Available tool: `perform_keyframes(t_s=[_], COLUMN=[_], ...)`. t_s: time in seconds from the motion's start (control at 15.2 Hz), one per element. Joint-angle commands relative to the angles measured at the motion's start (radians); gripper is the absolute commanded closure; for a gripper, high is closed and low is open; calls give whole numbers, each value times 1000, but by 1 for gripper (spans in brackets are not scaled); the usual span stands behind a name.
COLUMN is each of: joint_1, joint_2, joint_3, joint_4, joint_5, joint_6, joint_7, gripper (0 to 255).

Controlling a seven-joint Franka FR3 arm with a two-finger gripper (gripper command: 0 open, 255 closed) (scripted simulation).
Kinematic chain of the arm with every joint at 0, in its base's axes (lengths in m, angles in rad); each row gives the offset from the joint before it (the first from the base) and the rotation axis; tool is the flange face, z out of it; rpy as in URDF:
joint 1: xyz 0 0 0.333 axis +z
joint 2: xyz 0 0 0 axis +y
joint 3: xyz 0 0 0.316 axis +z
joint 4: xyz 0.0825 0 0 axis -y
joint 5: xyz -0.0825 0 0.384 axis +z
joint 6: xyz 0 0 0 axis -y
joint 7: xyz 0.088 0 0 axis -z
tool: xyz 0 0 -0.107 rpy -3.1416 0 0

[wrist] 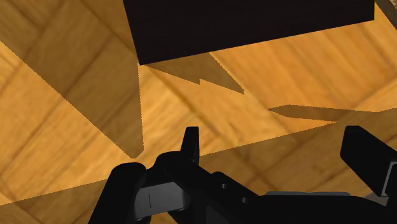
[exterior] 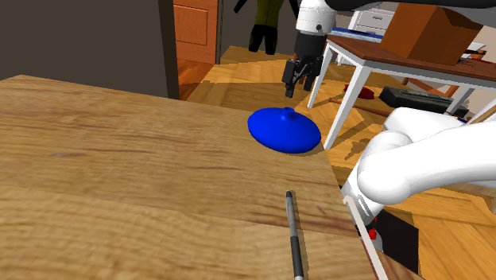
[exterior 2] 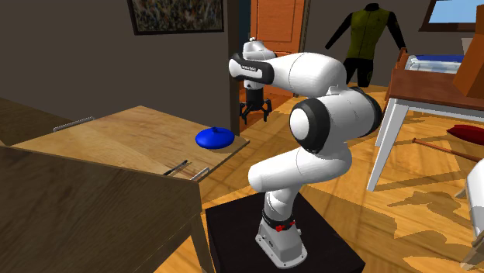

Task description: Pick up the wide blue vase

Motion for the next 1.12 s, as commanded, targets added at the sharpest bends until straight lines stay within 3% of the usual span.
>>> perform_keyframes(t_s=[0.0, 0.53, 1.06], joint_1=[0, 59, 97], joint_2=[0, -61, -39], joint_3=[0, 171, 339], joint_4=[0, 77, 224], joint_5=[0, 127, 251], joint_6=[0, -133, -238], joint_7=[0, 172, 354], gripper=[0, 0, 0])
